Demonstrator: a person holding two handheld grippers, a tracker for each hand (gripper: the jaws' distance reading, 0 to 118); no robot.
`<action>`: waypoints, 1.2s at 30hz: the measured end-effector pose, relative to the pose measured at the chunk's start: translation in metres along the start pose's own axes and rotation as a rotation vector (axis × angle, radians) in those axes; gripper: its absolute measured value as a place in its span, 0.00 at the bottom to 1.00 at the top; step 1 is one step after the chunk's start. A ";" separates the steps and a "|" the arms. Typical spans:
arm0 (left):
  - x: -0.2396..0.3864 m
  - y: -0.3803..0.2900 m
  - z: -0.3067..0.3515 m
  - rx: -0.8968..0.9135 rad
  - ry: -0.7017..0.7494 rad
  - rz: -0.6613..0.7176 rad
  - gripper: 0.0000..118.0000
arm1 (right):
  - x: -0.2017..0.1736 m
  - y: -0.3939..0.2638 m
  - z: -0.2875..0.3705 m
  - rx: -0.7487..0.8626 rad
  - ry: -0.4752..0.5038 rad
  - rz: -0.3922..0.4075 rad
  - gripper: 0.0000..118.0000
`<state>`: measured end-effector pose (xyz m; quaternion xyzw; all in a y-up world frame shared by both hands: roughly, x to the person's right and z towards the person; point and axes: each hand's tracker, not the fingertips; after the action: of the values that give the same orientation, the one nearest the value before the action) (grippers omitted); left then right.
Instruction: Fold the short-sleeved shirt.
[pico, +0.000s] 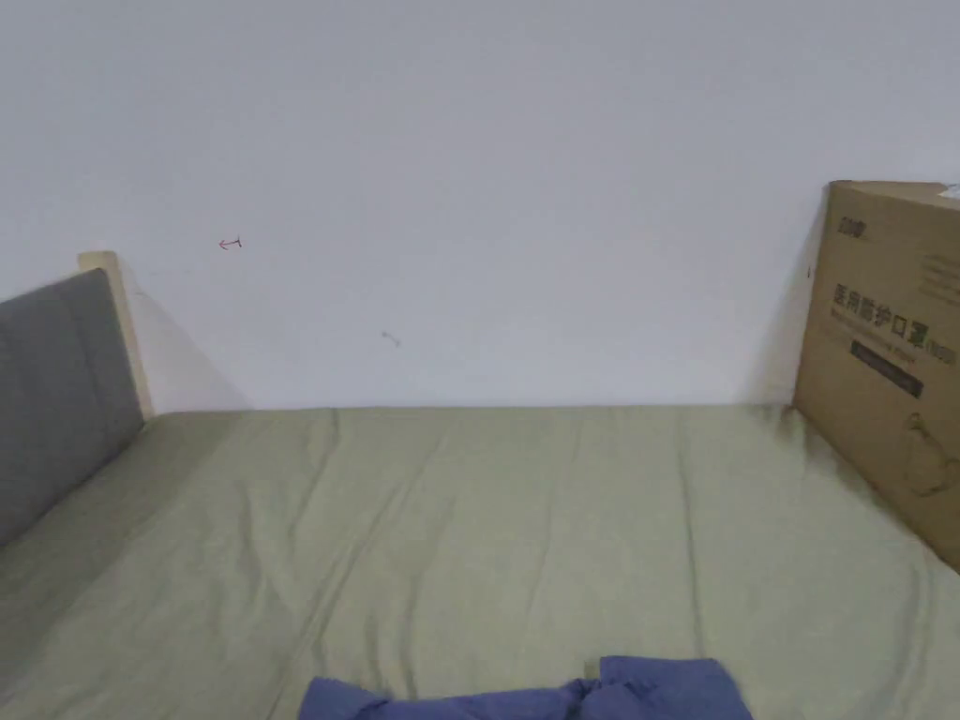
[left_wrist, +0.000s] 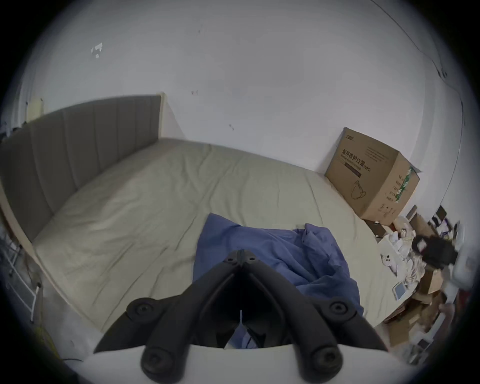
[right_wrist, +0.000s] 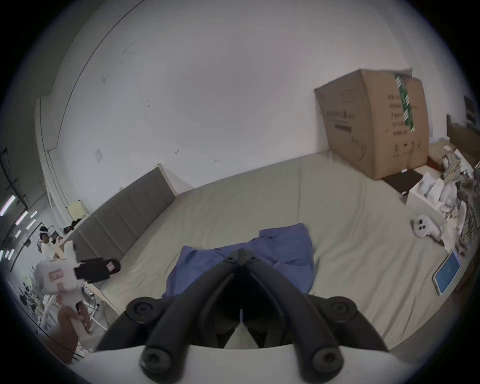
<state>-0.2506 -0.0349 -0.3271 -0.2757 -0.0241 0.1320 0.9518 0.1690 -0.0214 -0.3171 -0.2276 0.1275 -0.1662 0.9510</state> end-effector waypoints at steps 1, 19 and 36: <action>-0.010 0.012 -0.022 -0.023 0.022 0.012 0.00 | 0.000 0.002 -0.004 -0.010 -0.022 0.011 0.00; -0.087 0.007 -0.360 -0.542 0.091 -0.203 1.00 | 0.035 -0.031 -0.100 -0.271 -0.066 0.004 0.00; -0.100 0.044 -0.257 -0.357 0.053 -0.055 0.06 | 0.150 0.039 -0.287 -0.571 -0.136 -0.165 1.00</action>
<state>-0.3267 -0.1587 -0.5659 -0.4430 -0.0294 0.0923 0.8913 0.2250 -0.1568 -0.6091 -0.5058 0.0862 -0.1846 0.8383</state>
